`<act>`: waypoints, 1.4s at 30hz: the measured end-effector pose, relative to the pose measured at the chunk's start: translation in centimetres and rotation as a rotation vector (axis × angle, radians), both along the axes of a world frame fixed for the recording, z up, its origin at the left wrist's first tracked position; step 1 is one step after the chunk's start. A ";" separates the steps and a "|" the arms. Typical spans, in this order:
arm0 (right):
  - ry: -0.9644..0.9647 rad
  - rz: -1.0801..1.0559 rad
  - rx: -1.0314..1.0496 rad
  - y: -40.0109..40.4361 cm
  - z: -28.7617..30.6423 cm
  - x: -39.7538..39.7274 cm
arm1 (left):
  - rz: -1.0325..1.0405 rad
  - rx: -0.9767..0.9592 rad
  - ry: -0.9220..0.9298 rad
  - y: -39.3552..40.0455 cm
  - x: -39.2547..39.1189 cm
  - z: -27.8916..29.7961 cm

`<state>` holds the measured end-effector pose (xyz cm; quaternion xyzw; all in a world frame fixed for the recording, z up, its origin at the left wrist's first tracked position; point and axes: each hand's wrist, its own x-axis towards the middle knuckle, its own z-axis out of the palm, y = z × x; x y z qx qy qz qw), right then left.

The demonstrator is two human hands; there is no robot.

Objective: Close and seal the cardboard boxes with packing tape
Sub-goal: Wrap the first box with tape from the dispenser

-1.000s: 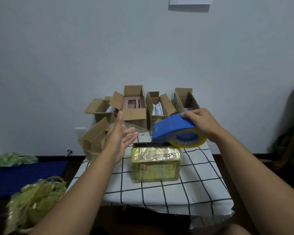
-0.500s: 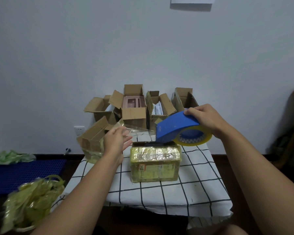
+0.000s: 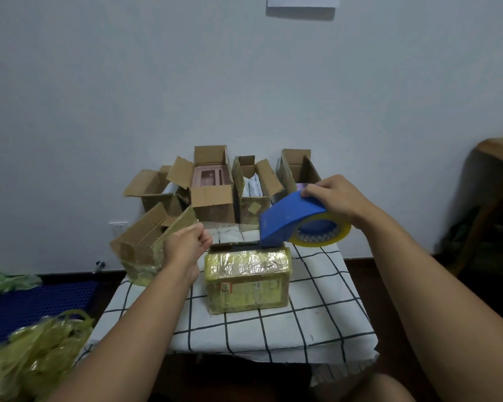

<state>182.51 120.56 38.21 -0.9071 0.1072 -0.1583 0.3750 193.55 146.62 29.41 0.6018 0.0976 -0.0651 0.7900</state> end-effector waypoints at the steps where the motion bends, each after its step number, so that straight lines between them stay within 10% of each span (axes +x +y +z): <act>1: 0.013 0.001 -0.016 -0.1 0.1 0.2 | -0.005 0.020 -0.004 0.0 0.0 0.0; 18: 0.230 0.166 -0.238 0.4 1.6 3.9 | -0.084 0.503 -0.316 0.3 0.4 0.1; 42: 0.305 0.139 -0.251 1.6 1.2 5.2 | -0.179 0.271 -0.122 -0.4 0.4 -2.6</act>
